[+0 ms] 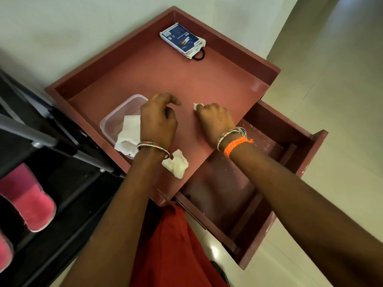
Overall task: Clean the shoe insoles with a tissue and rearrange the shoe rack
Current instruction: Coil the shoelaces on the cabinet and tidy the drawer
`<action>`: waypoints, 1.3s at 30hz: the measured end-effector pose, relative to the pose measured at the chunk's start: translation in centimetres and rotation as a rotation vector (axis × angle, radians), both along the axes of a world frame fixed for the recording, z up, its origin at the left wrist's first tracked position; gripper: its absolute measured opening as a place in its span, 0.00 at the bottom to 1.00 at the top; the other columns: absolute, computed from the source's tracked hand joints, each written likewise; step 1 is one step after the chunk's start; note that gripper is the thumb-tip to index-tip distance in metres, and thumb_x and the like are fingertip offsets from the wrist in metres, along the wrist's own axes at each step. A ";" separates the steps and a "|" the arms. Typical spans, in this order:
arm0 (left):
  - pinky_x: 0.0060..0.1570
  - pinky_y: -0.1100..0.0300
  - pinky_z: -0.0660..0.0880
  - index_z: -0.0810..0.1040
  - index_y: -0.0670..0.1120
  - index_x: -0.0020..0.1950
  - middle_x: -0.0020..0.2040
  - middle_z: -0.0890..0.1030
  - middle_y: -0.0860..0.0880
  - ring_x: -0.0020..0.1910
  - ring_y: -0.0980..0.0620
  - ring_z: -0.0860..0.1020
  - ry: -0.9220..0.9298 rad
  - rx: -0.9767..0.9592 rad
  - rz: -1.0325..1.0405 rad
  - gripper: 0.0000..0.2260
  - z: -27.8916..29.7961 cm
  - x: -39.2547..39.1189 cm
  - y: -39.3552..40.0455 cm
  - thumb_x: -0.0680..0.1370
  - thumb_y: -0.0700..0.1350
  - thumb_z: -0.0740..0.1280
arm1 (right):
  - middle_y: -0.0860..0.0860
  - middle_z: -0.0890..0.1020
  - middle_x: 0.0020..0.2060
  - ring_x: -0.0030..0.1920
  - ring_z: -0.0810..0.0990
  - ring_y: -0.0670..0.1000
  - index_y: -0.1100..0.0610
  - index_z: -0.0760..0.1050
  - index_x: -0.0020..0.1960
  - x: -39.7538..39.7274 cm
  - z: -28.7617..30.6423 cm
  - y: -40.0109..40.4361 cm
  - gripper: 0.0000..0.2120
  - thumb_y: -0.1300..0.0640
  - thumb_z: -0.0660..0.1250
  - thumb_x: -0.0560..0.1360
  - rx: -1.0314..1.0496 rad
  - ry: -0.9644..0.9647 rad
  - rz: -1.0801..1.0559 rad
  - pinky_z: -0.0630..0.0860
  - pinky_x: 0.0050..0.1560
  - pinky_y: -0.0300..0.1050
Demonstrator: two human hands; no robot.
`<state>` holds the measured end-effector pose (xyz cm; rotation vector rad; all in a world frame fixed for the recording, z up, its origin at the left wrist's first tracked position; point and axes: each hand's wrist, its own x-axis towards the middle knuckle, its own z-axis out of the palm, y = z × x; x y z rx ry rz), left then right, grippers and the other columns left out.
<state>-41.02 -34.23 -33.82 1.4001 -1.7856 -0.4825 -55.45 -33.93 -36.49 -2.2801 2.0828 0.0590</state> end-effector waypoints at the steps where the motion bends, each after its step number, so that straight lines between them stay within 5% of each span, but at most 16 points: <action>1: 0.43 0.73 0.65 0.81 0.41 0.44 0.45 0.82 0.44 0.42 0.49 0.78 0.013 -0.009 -0.014 0.17 0.1 -0.4 0.4 0.67 0.29 0.56 | 0.57 0.79 0.55 0.57 0.76 0.60 0.59 0.67 0.66 -0.9 0.1 1.1 0.16 0.58 0.49 0.82 -0.004 -0.013 -0.023 0.71 0.46 0.51; 7: 0.48 0.59 0.72 0.80 0.40 0.41 0.44 0.82 0.43 0.47 0.48 0.77 -0.022 -0.156 -0.245 0.15 -1.2 -4.4 5.3 0.66 0.33 0.54 | 0.62 0.82 0.49 0.48 0.81 0.65 0.58 0.74 0.64 -6.9 -2.4 9.1 0.15 0.57 0.60 0.79 -0.287 -0.397 -0.343 0.77 0.45 0.56; 10: 0.47 0.55 0.73 0.82 0.39 0.44 0.46 0.83 0.42 0.49 0.47 0.77 -0.161 -0.132 -0.532 0.17 -4.1 -7.1 8.2 0.67 0.36 0.54 | 0.64 0.82 0.49 0.49 0.80 0.66 0.58 0.75 0.63 -7.7 -5.7 9.7 0.16 0.56 0.60 0.77 -0.087 -0.407 -0.383 0.75 0.46 0.53; 12: 0.58 0.57 0.74 0.78 0.39 0.60 0.58 0.79 0.41 0.59 0.46 0.77 -0.332 0.071 -0.635 0.21 -6.2 -8.1 9.4 0.71 0.35 0.53 | 0.63 0.82 0.50 0.51 0.79 0.64 0.56 0.76 0.61 -7.4 -8.2 9.3 0.15 0.56 0.60 0.76 0.055 -0.438 -0.312 0.74 0.48 0.51; 14: 0.71 0.63 0.57 0.58 0.40 0.75 0.74 0.63 0.42 0.73 0.49 0.61 -0.508 0.315 -0.609 0.24 -8.3 -7.8 9.6 0.78 0.34 0.52 | 0.62 0.81 0.52 0.53 0.79 0.64 0.58 0.77 0.58 -6.7 -10.1 8.7 0.13 0.58 0.60 0.77 0.171 -0.361 -0.239 0.74 0.51 0.53; 16: 0.72 0.60 0.48 0.46 0.38 0.76 0.77 0.54 0.40 0.76 0.46 0.55 -0.642 0.476 -0.503 0.26 -9.8 -7.0 9.3 0.80 0.35 0.51 | 0.62 0.81 0.52 0.52 0.78 0.64 0.60 0.77 0.57 -6.1 -11.3 8.0 0.13 0.57 0.59 0.78 0.175 -0.272 -0.176 0.73 0.49 0.54; 22: 0.67 0.55 0.60 0.62 0.33 0.71 0.71 0.65 0.36 0.70 0.40 0.65 -0.598 0.876 -0.404 0.20 -12.7 -4.9 9.3 0.79 0.34 0.58 | 0.61 0.82 0.45 0.45 0.80 0.63 0.58 0.79 0.57 -5.9 -14.8 7.4 0.15 0.50 0.61 0.78 0.084 -0.192 -0.102 0.73 0.45 0.52; 29: 0.71 0.55 0.57 0.56 0.42 0.75 0.73 0.61 0.41 0.73 0.44 0.59 -0.546 0.906 -0.252 0.23 -14.2 -4.8 9.4 0.81 0.44 0.57 | 0.54 0.72 0.67 0.68 0.67 0.56 0.51 0.64 0.72 -5.9 -15.8 8.8 0.25 0.48 0.61 0.77 0.206 -0.246 -0.107 0.62 0.63 0.50; 34: 0.71 0.50 0.58 0.54 0.43 0.75 0.72 0.64 0.39 0.71 0.40 0.62 -0.585 0.747 -0.238 0.27 -13.9 -4.6 9.5 0.78 0.46 0.59 | 0.51 0.77 0.62 0.60 0.75 0.57 0.46 0.60 0.73 -6.2 -12.9 10.0 0.34 0.41 0.66 0.70 0.119 -0.307 -0.255 0.64 0.58 0.52; 37: 0.72 0.57 0.51 0.52 0.42 0.76 0.76 0.57 0.41 0.74 0.43 0.58 -0.533 0.638 -0.382 0.28 -11.9 -5.3 10.1 0.79 0.41 0.59 | 0.57 0.78 0.58 0.59 0.76 0.59 0.51 0.60 0.73 -7.1 -10.5 11.1 0.34 0.44 0.66 0.71 0.098 -0.323 -0.376 0.66 0.58 0.54; 39: 0.71 0.62 0.53 0.59 0.42 0.75 0.75 0.59 0.42 0.74 0.44 0.60 -0.403 0.538 -0.527 0.25 -10.2 -5.9 10.5 0.78 0.38 0.60 | 0.59 0.79 0.56 0.57 0.77 0.61 0.55 0.62 0.71 -8.4 -9.0 11.3 0.32 0.46 0.66 0.71 0.023 -0.408 -0.480 0.70 0.58 0.55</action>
